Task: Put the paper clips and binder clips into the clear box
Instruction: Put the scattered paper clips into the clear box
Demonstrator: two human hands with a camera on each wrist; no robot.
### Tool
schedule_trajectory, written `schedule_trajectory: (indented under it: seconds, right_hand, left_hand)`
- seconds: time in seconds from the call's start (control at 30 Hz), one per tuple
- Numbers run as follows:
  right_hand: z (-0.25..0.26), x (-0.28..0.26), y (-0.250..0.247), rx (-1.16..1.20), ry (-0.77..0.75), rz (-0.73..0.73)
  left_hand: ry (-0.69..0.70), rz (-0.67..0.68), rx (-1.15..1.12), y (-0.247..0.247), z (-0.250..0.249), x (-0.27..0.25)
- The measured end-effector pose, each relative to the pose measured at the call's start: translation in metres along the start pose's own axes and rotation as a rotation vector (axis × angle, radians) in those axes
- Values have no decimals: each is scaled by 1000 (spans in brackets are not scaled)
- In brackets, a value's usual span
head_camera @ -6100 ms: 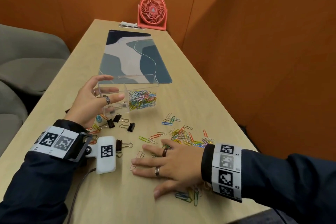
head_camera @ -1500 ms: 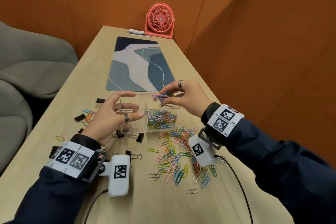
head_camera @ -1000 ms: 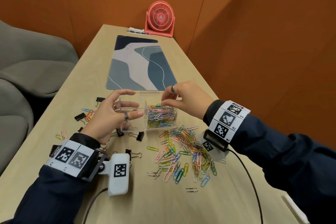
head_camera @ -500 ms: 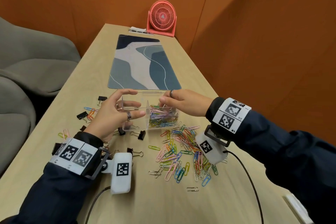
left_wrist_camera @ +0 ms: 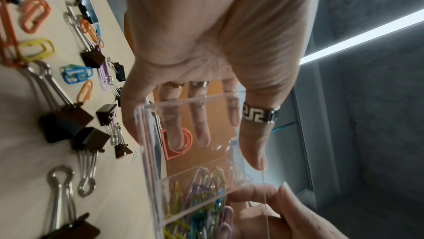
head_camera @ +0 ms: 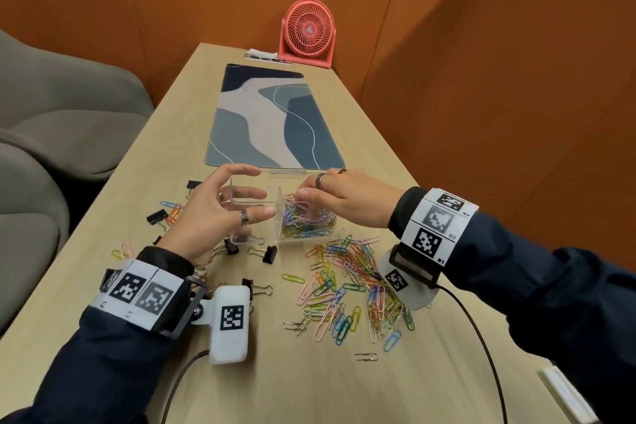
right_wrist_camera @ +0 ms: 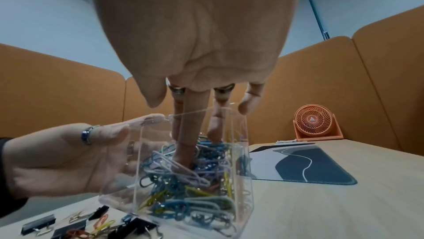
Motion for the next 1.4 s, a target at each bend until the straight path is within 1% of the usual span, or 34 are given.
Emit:
schedule_trajectory:
  seconds: [0.1, 0.17, 0.2, 0.27, 0.33, 0.4, 0.43, 0.57, 0.73, 0.9, 1.03, 1.13, 1.23, 1.33, 1.4]
  right_hand:
    - [-2, -2, -2, 32, -2, -52]
    - [-6, -3, -4, 135, 29, -136]
    - [-7, -3, -4, 151, 43, -184]
    - [-9, -3, -4, 42, 52, -248]
    - [-8, -4, -1, -178, 57, -216]
    - [-7, -3, 4, -291, 75, -138]
    - [-6, -3, 6, -277, 92, -106]
    - [-3, 4, 9, -73, 165, 10]
    - [-3, 6, 4, 0, 171, 92]
    - [-9, 5, -3, 49, 165, 42]
    - [-10, 6, -3, 143, 123, -72]
    - [-4, 5, -5, 91, 78, -147]
    - [3, 4, -4, -19, 26, -100]
    - [-2, 3, -4, -86, 45, -63]
    - [-8, 1, -6, -93, 65, -63]
  left_hand:
    - [-1, 7, -22, 1, 0, 0]
    - [-8, 8, -42, 1, 0, 0]
    - [-9, 9, -43, 1, 0, 0]
    - [-8, 13, -33, 2, -1, -1]
    - [-2, 4, -29, 2, -2, -2]
    - [8, -10, -40, 2, -3, -2]
    - [14, -14, -43, 2, -3, -2]
    - [16, -19, -43, 2, -2, -2]
    - [15, -25, -59, 1, -1, -1]
    - [2, -6, -62, 2, -1, -2]
    - [-5, -2, -80, 3, -2, -1]
    - [-10, 8, -66, 3, -2, -1]
    - [-15, 13, -56, 3, -1, -1]
    - [-18, 12, -55, 3, -1, -1]
    - [-18, 7, -58, 3, -1, -1]
Point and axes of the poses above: each hand's wrist, its own x-axis towards the middle knuckle, its own y-axis out of the palm, z = x × y, the point moved 2 cm from there along x, towards the middle knuckle, and after that the axes turned 11 degrees about -x, right-handed, at the moved point
